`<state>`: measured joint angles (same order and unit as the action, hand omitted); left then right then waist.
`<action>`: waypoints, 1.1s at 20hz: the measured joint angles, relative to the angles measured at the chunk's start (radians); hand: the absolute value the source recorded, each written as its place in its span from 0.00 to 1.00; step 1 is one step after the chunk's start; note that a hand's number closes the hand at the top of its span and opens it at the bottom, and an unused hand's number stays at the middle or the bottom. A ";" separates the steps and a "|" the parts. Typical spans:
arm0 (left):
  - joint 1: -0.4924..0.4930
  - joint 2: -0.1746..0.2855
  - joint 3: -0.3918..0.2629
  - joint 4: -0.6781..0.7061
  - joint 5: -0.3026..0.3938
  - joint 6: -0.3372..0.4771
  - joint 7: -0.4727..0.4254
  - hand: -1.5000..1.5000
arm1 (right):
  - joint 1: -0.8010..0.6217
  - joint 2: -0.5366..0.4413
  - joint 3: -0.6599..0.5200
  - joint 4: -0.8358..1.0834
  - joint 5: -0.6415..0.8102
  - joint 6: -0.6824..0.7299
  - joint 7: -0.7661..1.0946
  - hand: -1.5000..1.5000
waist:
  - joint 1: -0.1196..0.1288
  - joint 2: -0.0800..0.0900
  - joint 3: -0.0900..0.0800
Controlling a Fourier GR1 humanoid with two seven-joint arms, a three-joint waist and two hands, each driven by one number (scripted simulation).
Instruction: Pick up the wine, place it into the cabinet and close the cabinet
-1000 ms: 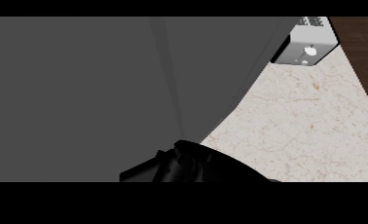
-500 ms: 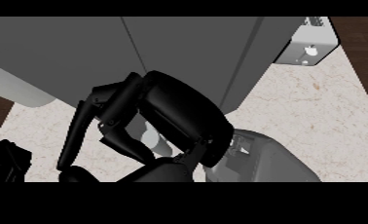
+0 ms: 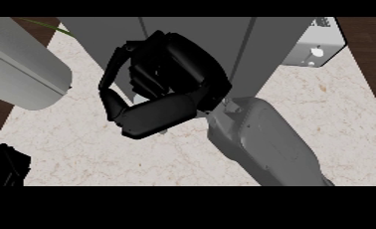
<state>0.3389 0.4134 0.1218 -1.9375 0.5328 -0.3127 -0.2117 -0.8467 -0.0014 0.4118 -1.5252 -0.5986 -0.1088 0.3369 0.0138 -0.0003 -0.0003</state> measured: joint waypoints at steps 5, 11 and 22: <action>-0.019 -0.015 0.018 0.002 -0.011 -0.010 0.018 1.00 | 0.012 -0.008 -0.058 0.122 0.014 0.086 -0.055 1.00 | -0.002 0.000 -0.001; -0.027 -0.036 0.021 -0.009 -0.024 -0.009 0.043 1.00 | -0.016 -0.008 -0.107 0.228 0.027 0.195 -0.115 1.00 | 0.005 -0.017 -0.004; -0.068 -0.050 0.012 0.018 -0.045 -0.016 0.048 1.00 | -0.061 -0.012 -0.123 0.345 0.040 0.348 -0.206 1.00 | 0.024 -0.032 -0.012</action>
